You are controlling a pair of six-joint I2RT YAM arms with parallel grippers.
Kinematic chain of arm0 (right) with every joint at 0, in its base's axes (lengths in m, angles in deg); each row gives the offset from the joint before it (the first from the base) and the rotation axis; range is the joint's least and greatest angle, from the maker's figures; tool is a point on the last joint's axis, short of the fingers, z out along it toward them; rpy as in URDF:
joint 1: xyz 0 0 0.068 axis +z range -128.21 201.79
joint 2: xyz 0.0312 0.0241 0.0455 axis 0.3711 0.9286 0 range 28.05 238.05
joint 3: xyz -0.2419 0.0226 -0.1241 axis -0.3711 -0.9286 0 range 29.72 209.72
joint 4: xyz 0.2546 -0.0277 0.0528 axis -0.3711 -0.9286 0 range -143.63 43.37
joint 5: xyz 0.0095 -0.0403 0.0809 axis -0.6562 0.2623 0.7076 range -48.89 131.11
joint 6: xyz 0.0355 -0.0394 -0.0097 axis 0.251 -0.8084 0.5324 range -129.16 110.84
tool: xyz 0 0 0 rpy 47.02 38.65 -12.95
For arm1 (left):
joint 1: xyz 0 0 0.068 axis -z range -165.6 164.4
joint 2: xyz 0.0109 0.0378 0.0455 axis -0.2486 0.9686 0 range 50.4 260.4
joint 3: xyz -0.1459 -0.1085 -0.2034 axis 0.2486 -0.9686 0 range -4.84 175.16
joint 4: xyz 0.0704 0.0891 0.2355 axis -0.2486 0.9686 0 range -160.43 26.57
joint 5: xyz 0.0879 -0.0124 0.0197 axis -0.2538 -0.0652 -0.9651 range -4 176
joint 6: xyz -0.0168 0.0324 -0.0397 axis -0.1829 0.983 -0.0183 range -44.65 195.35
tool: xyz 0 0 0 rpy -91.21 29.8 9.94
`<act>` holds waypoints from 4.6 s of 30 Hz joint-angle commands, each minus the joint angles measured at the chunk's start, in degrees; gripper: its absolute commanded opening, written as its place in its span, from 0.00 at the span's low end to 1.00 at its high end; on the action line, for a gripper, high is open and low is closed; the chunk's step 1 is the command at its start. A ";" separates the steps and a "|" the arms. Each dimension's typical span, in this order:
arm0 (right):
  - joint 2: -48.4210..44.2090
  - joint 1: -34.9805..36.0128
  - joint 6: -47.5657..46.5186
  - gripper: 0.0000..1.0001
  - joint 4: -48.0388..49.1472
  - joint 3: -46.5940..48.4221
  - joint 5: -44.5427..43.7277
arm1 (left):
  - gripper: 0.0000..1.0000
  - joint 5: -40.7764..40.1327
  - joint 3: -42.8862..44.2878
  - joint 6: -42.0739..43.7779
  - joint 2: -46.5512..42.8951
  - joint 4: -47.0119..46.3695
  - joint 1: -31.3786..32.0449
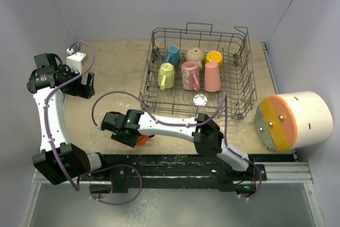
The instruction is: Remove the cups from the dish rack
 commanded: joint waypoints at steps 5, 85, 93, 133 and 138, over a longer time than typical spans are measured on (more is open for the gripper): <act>-12.76 -0.51 3.30 0.68 3.36 3.55 -4.23 | 0.99 7.60 0.16 3.23 -0.94 2.93 -0.38; -75.52 -55.33 29.74 0.67 16.03 -58.11 -2.28 | 0.00 -19.80 -1.63 6.66 30.63 -38.15 21.20; -73.35 -55.11 26.69 0.78 9.32 -42.79 -3.15 | 0.06 -21.55 13.36 1.99 41.55 -35.25 20.72; -37.67 -43.62 15.94 0.91 12.93 -44.26 -9.61 | 0.99 11.06 -1.41 0.73 0.65 -8.65 21.12; -36.87 -43.65 16.73 0.84 13.74 -44.55 -6.07 | 0.99 12.24 -5.15 0.62 -0.31 -9.77 23.67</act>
